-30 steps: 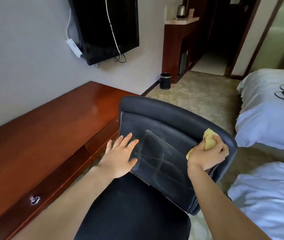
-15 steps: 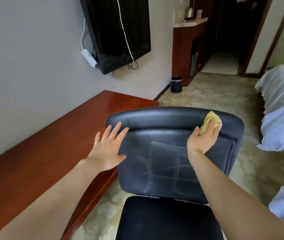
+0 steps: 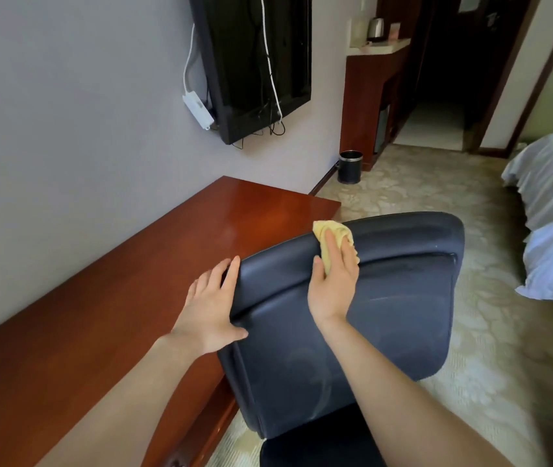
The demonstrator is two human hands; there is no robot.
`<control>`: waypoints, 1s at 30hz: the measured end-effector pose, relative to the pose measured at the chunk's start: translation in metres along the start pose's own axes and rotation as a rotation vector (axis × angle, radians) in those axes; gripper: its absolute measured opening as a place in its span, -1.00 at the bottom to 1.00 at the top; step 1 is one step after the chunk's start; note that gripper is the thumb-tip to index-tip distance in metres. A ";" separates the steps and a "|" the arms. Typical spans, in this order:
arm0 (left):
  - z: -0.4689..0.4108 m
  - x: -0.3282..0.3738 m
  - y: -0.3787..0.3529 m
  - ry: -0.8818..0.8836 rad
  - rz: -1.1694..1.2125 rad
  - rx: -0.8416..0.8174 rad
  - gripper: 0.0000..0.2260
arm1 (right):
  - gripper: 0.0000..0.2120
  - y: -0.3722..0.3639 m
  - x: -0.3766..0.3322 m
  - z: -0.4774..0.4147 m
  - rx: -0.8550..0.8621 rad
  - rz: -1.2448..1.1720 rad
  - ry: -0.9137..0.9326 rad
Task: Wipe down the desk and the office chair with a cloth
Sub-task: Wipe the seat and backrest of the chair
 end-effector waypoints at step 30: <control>0.318 0.046 -0.020 0.588 -0.391 0.079 0.16 | -0.58 0.064 -0.072 0.236 -0.753 -0.269 0.479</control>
Point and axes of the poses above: each hand's wrist, its own z-axis away from the middle knuckle, its own y-axis out of the back of the hand, x = y × z, the point moved 4 cm from there along -z, towards the middle knuckle, and after that the axes turned 8 degrees about z, right-handed, at the moved point
